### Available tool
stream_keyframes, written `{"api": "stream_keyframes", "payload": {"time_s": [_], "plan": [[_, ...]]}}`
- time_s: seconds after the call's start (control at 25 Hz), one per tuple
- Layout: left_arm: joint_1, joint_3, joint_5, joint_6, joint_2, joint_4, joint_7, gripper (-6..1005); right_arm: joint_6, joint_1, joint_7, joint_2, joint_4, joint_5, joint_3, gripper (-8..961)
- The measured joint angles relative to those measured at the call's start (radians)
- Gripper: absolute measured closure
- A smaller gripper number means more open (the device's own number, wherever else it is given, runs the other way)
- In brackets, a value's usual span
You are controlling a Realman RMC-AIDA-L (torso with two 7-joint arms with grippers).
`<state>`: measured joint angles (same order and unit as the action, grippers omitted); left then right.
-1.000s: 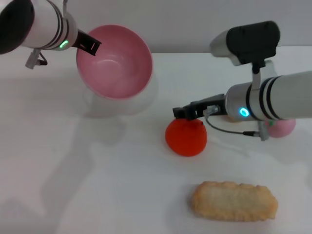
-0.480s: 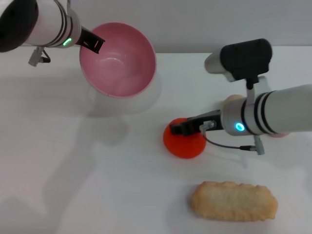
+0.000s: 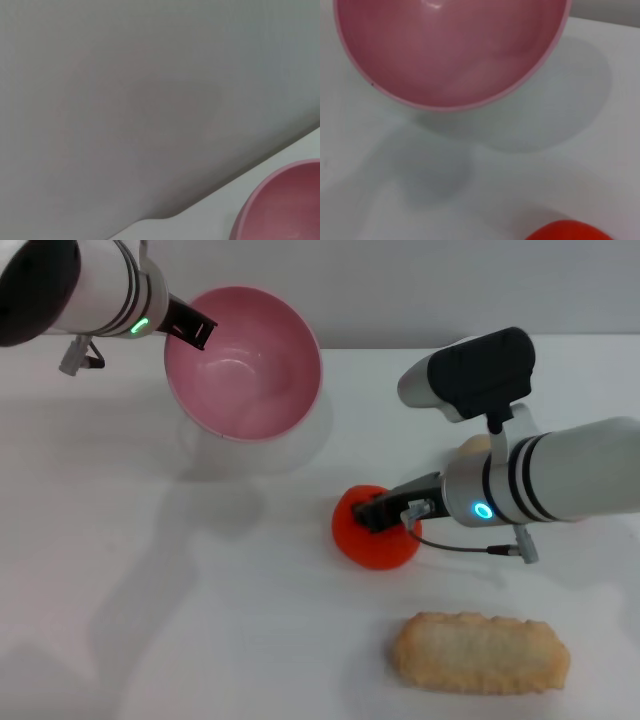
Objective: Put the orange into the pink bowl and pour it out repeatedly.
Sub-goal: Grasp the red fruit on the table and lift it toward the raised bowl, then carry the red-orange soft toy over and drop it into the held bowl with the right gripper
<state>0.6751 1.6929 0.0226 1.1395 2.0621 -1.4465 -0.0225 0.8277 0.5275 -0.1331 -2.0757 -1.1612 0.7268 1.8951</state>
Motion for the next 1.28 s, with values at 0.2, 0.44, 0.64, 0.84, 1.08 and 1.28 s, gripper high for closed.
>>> {"api": "stream_keyframes", "payload": {"time_s": [0.2,0.44,0.64,0.84,1.08,1.28], "plan": [[-0.001,0.001,0.008,0.0,0.0,0.0,0.01,960,0.027,-0.075,0.001,0.004,-0.136,-0.068,-0.036,771],[-0.001,0.011,0.022,-0.003,0.001,0.008,0.016,960,0.126,-0.197,0.004,0.0,-0.426,-0.177,-0.153,879],[0.0,0.045,0.085,-0.007,0.003,0.009,0.04,960,0.178,-0.274,0.003,-0.004,-0.642,-0.234,-0.203,908],[0.015,0.086,0.137,-0.008,0.004,0.016,0.041,960,0.197,-0.287,0.004,-0.005,-0.755,-0.246,-0.211,911],[0.058,0.145,0.218,-0.047,0.007,0.043,0.04,960,0.184,-0.247,0.008,-0.003,-0.749,-0.239,-0.178,913],[0.071,0.153,0.242,-0.064,0.007,0.045,0.041,960,0.163,-0.224,0.011,-0.002,-0.696,-0.232,-0.158,913]]}}
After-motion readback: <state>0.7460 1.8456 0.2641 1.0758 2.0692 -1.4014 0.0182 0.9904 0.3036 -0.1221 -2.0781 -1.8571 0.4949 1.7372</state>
